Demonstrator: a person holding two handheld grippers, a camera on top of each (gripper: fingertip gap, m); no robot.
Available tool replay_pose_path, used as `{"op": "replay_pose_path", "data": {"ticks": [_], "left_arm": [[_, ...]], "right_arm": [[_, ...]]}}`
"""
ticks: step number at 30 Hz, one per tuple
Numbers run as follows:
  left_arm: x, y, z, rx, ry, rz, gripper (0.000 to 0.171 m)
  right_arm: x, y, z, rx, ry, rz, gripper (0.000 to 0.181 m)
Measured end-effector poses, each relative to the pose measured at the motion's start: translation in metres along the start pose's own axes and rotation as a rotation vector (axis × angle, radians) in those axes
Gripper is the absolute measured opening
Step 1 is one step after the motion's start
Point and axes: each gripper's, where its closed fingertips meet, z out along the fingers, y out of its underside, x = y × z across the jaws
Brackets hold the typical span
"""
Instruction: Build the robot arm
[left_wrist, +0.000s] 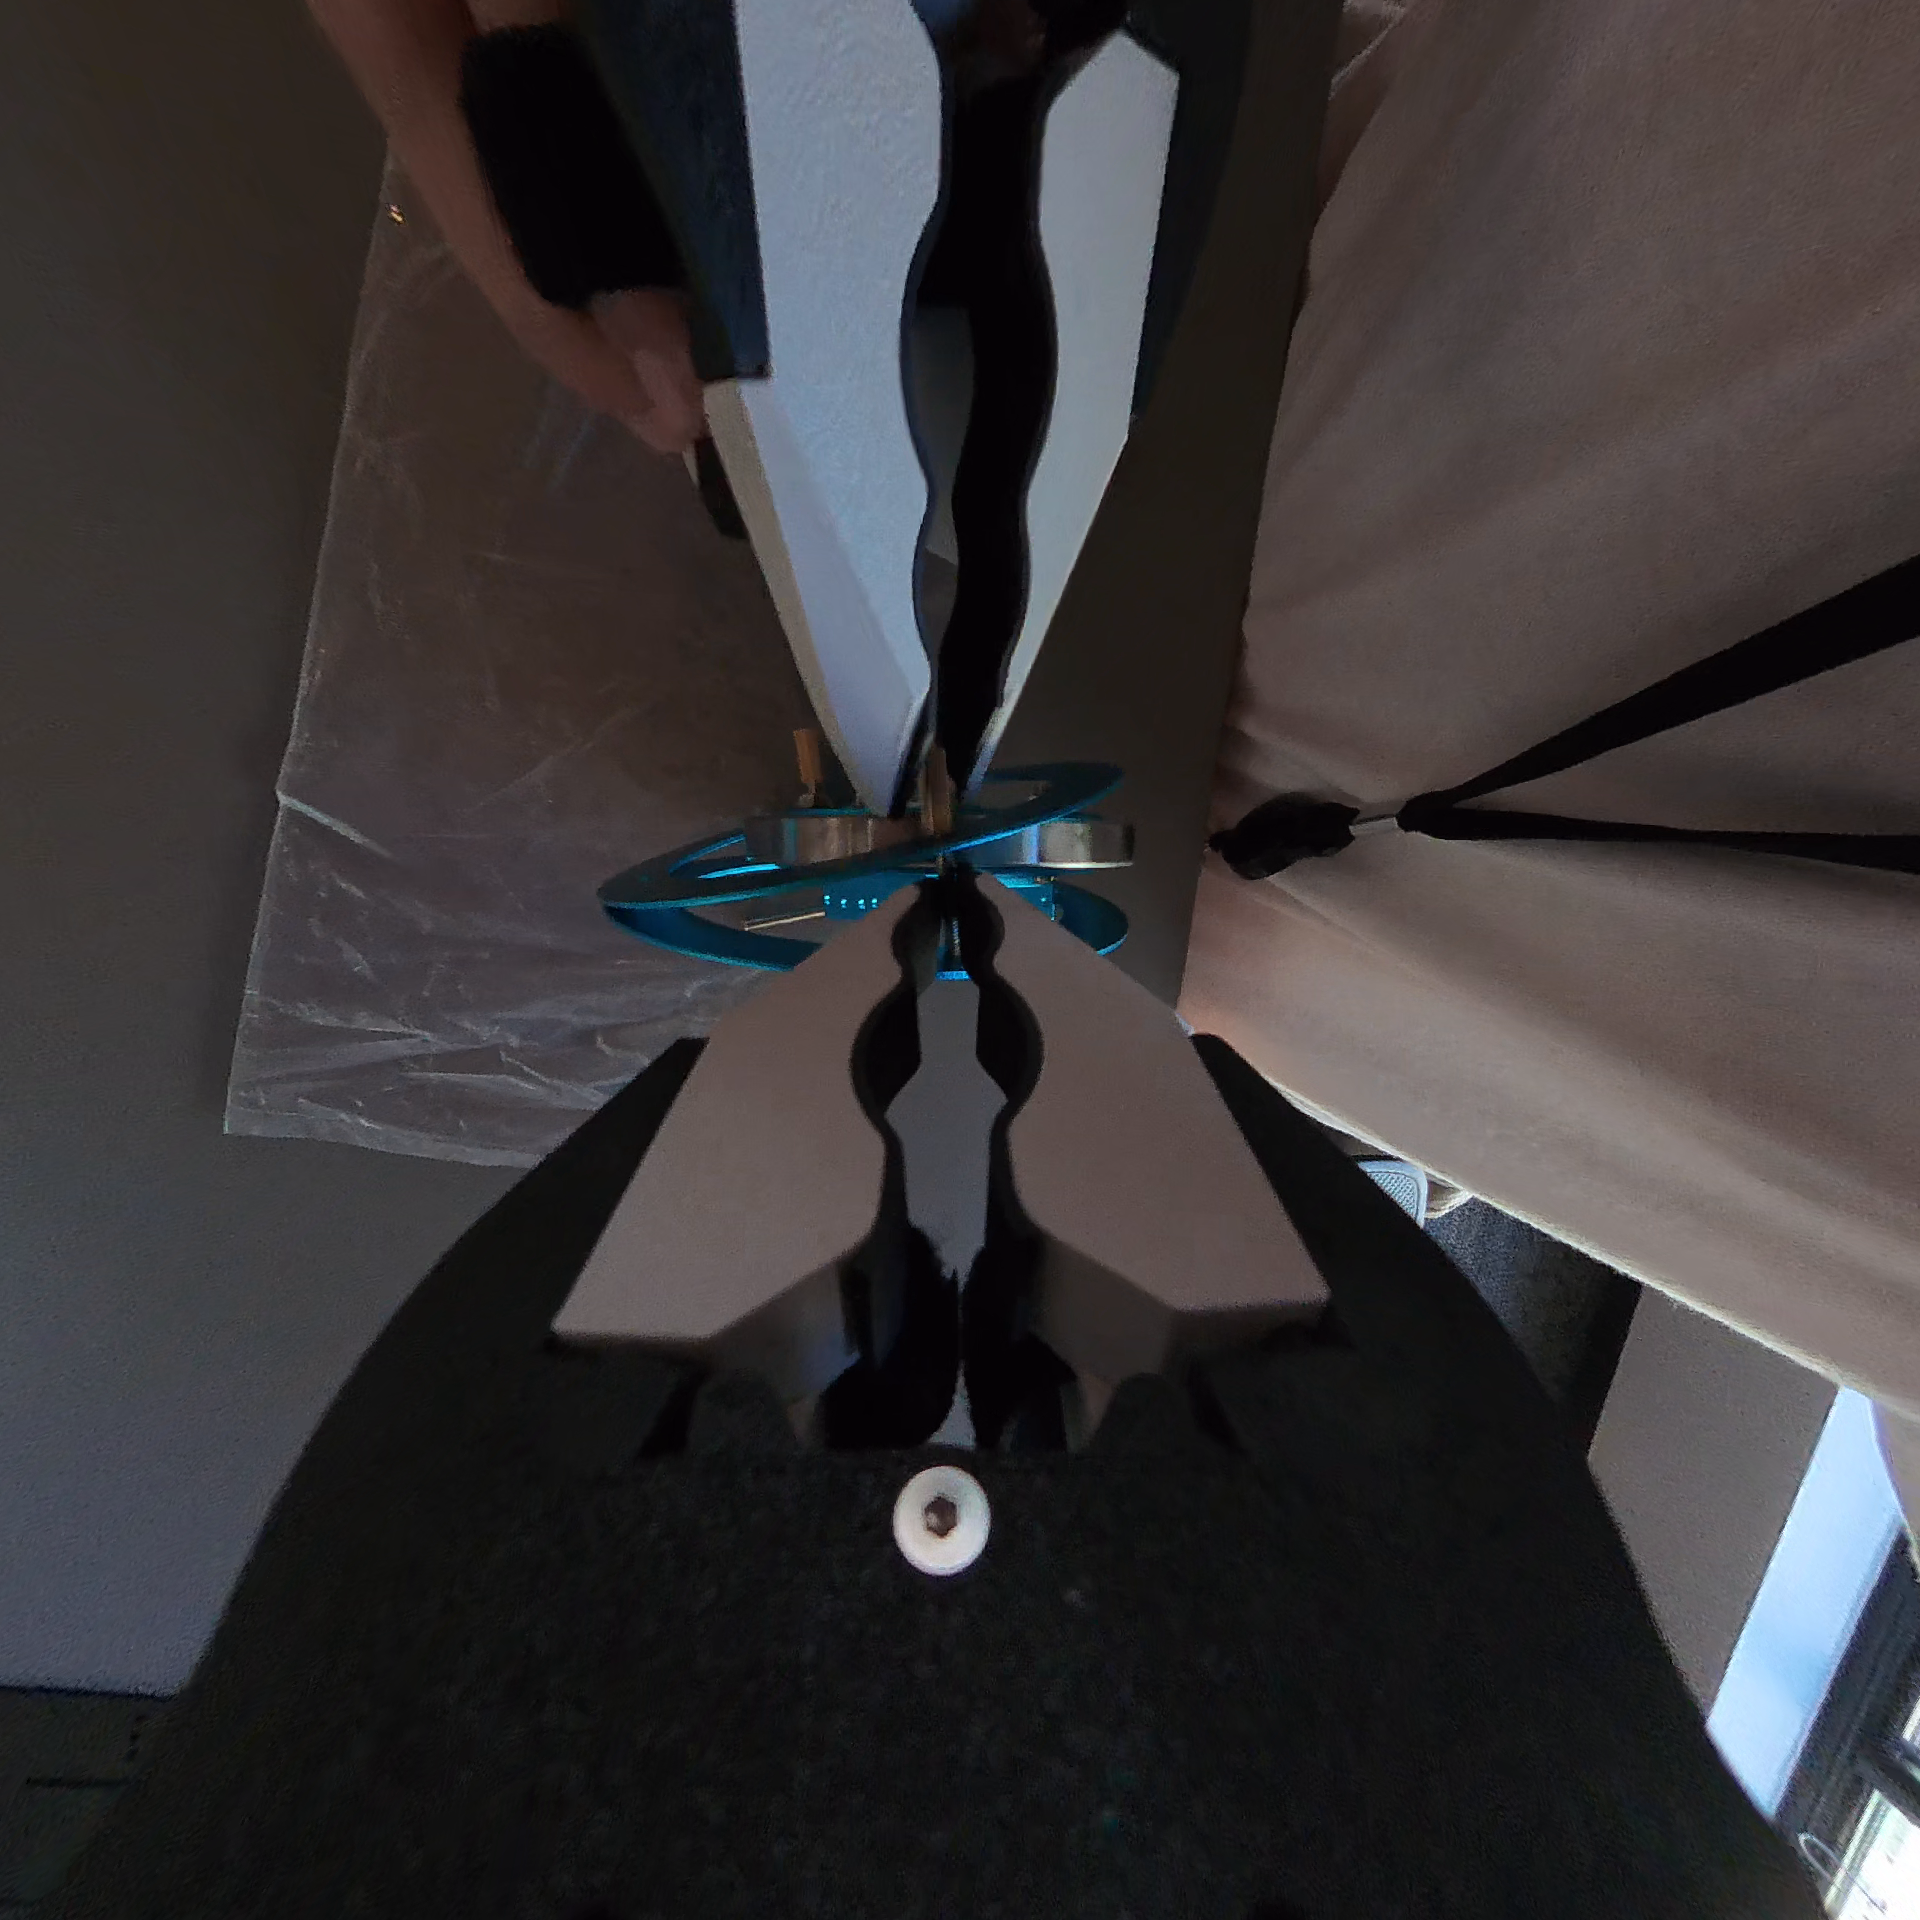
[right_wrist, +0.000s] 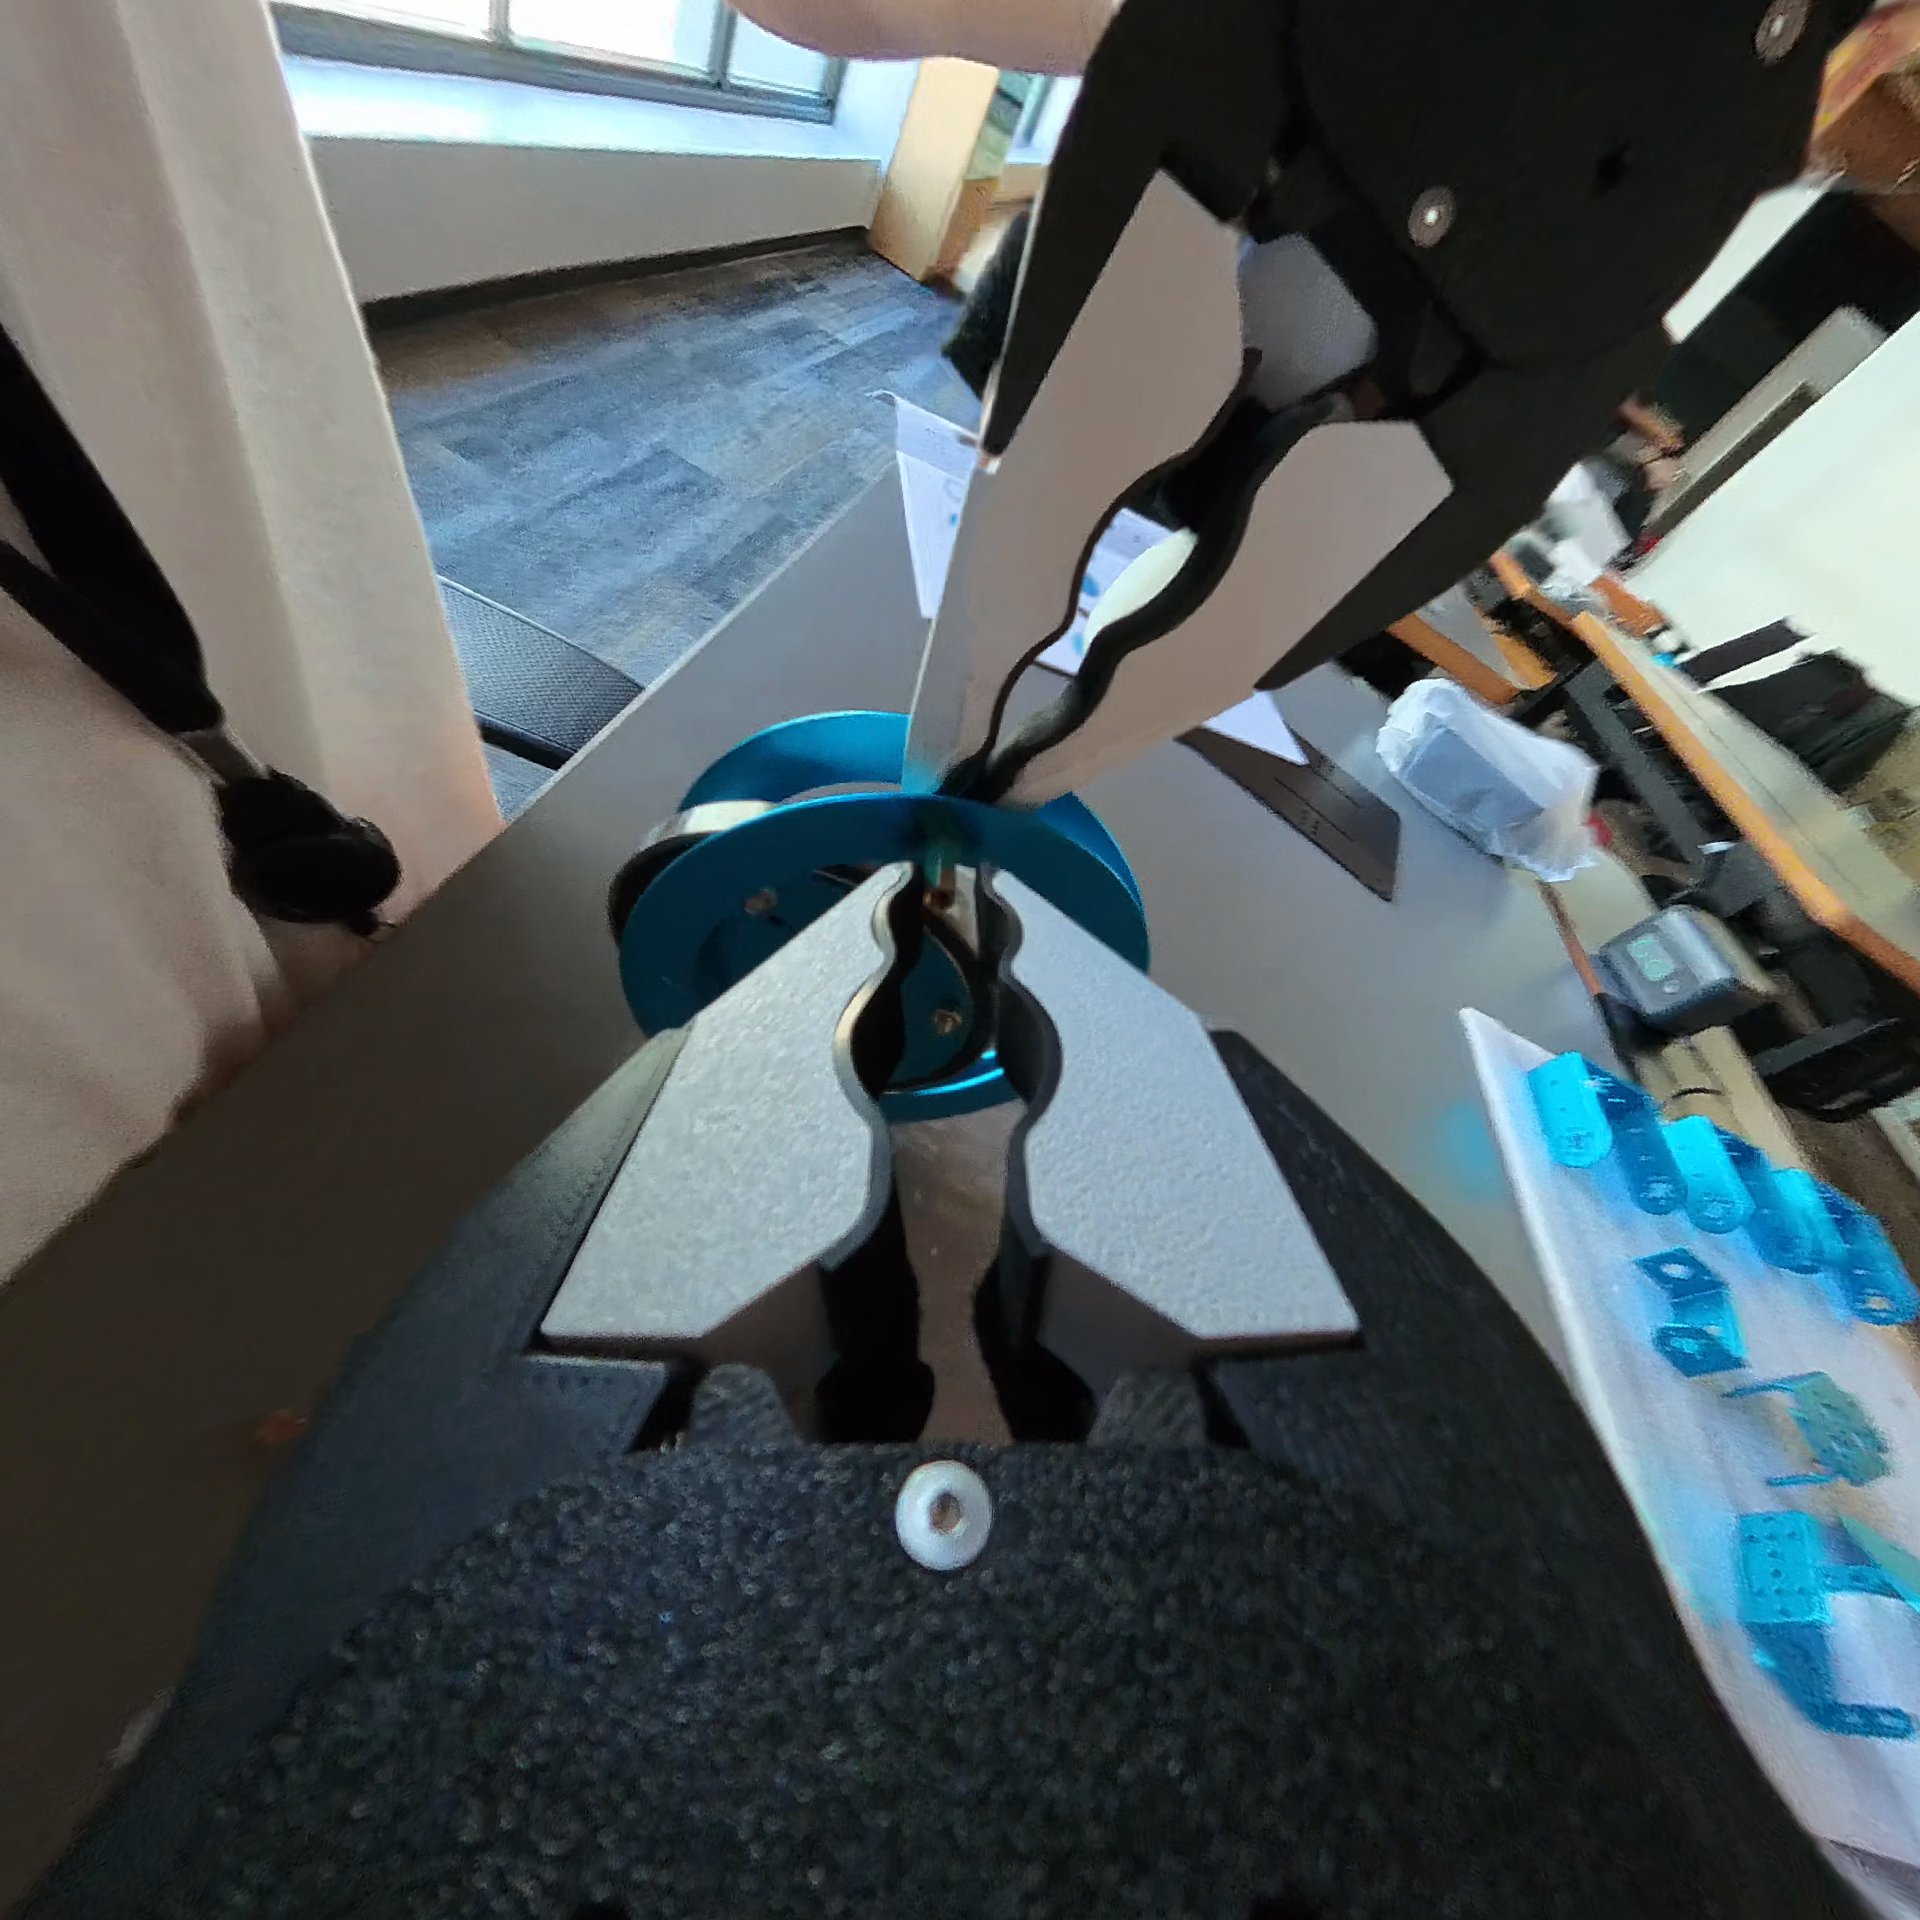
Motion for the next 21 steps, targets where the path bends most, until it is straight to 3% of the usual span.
{"op": "replay_pose_path", "data": {"ticks": [5, 14, 15, 17, 21], "left_arm": [[0.0, 0.001, 0.0, 0.02, 0.046, 0.0, 0.002], [0.004, 0.001, 0.0, 0.037, 0.125, -0.028, 0.002], [0.003, 0.001, 0.0, 0.041, 0.114, -0.023, 0.002], [-0.002, 0.0, -0.001, 0.045, 0.052, 0.003, 0.002], [-0.013, 0.0, -0.003, 0.047, -0.076, 0.038, 0.002]], "right_arm": [[0.001, -0.002, 0.001, 0.0, 0.121, -0.187, 0.004], [-0.001, -0.004, 0.003, 0.014, 0.115, -0.365, 0.004], [0.0, -0.004, 0.003, 0.015, 0.098, -0.331, 0.004], [0.004, -0.001, 0.002, -0.014, 0.032, -0.093, 0.004], [0.01, 0.003, 0.003, -0.041, -0.153, 0.647, 0.004]]}}
